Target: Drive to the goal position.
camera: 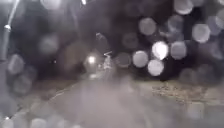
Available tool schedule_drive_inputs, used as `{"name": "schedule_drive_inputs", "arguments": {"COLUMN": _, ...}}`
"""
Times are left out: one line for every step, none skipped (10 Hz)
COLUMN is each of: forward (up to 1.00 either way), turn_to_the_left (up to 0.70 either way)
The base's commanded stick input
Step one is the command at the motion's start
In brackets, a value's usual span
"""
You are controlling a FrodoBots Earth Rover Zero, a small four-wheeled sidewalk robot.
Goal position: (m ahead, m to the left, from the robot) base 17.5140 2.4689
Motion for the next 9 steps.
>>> {"name": "schedule_drive_inputs", "arguments": {"forward": 0.7, "turn_to_the_left": 0.0}}
{"name": "schedule_drive_inputs", "arguments": {"forward": 0.7, "turn_to_the_left": 0.0}}
{"name": "schedule_drive_inputs", "arguments": {"forward": 0.7, "turn_to_the_left": 0.0}}
{"name": "schedule_drive_inputs", "arguments": {"forward": 0.7, "turn_to_the_left": 0.0}}
{"name": "schedule_drive_inputs", "arguments": {"forward": 0.7, "turn_to_the_left": 0.0}}
{"name": "schedule_drive_inputs", "arguments": {"forward": 0.7, "turn_to_the_left": 0.0}}
{"name": "schedule_drive_inputs", "arguments": {"forward": 0.7, "turn_to_the_left": 0.0}}
{"name": "schedule_drive_inputs", "arguments": {"forward": 0.7, "turn_to_the_left": 0.0}}
{"name": "schedule_drive_inputs", "arguments": {"forward": 0.7, "turn_to_the_left": 0.0}}
